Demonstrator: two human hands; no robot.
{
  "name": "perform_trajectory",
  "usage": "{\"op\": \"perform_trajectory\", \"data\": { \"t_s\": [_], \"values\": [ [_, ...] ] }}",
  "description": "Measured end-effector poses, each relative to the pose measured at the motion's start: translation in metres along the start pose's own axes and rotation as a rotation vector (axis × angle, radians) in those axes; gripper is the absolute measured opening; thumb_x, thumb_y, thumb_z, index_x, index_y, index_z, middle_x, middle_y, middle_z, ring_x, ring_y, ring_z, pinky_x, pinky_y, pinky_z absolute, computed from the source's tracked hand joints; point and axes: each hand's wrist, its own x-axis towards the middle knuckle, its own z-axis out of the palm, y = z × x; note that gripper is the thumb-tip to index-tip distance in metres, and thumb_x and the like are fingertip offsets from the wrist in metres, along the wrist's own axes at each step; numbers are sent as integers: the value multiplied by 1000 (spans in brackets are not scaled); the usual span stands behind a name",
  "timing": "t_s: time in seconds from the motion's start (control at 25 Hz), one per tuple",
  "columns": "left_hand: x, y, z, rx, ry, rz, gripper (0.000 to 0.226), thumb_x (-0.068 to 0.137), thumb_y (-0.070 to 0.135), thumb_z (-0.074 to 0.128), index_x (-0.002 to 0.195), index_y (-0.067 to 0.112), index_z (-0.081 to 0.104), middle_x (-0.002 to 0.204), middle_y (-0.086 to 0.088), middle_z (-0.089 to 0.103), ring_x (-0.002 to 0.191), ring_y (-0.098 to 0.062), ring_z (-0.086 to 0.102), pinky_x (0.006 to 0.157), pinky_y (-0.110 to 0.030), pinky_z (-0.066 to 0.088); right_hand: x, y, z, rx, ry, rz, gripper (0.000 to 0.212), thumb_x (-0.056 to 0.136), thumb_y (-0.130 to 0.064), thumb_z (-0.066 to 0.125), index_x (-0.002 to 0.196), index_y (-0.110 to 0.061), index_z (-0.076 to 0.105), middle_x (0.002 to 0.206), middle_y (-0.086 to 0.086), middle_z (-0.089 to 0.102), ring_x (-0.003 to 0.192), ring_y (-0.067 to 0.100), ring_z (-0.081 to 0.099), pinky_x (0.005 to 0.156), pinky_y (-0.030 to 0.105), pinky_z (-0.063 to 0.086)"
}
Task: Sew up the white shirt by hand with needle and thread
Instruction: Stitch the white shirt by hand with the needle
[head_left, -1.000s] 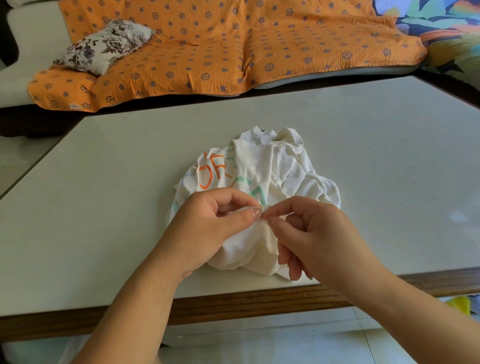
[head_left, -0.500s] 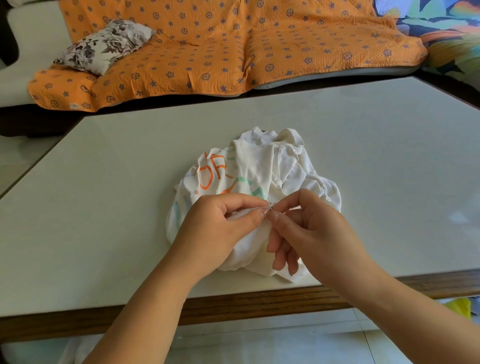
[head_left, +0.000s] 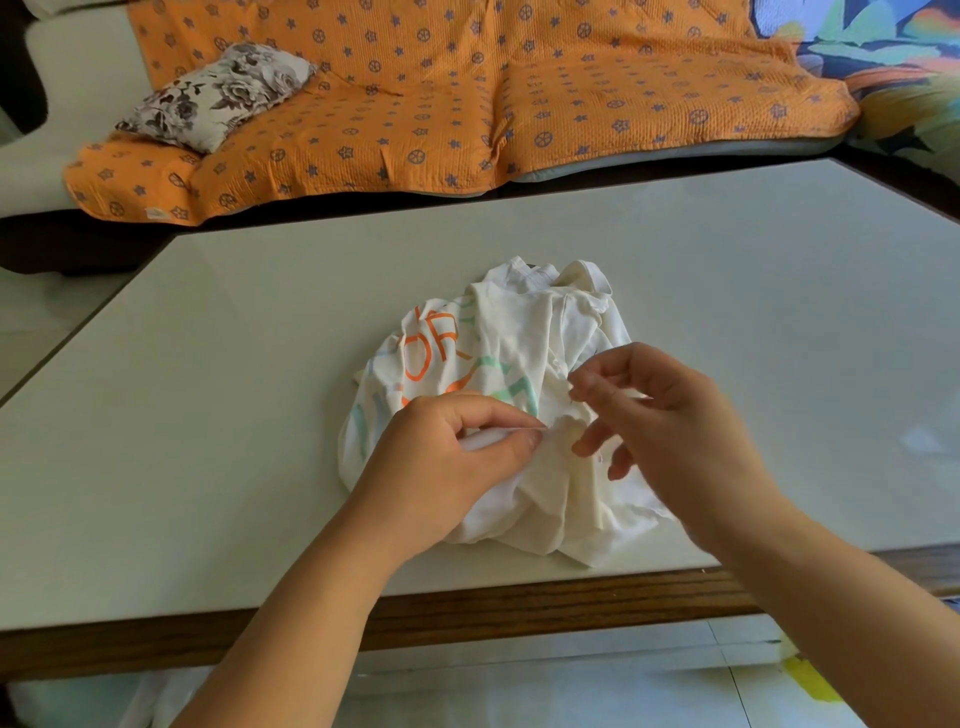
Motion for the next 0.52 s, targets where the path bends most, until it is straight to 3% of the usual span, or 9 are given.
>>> {"op": "perform_trajectory", "data": {
  "t_s": [0.12, 0.24, 0.4, 0.52],
  "values": [
    [0, 2, -1, -66, -87, -58, 8, 83, 30, 73, 85, 36, 77, 91, 21, 74, 93, 7, 65, 81, -9, 47, 12, -8, -10, 524, -113, 224, 10, 100, -12, 50, 98, -5, 57, 83, 13, 73, 52, 19, 67, 41, 22, 49],
    [1, 1, -2, -124, -125, -91, 11, 84, 26, 73, 85, 35, 77, 95, 20, 74, 99, 7, 64, 90, -15, 45, 23, -8, -19, 779, -96, 294, 10, 99, -9, 47, 95, -7, 56, 69, 10, 66, 64, 21, 73, 53, 23, 58],
    [2, 1, -4, -220, -154, -139, 14, 83, 21, 72, 81, 33, 78, 93, 14, 76, 98, 4, 66, 89, -17, 43, 36, 3, -26, 725, 4, 169, 9, 99, -7, 48, 96, -8, 57, 69, 11, 65, 87, 33, 72, 82, 44, 60],
    [2, 1, -5, -269, -177, -161, 18, 82, 18, 72, 77, 33, 79, 89, 11, 76, 93, 2, 67, 86, -19, 45, 43, 10, -33, 461, 138, 76, 10, 99, -10, 53, 94, -14, 61, 73, 8, 71, 90, 27, 73, 93, 44, 55]
  ]
}}
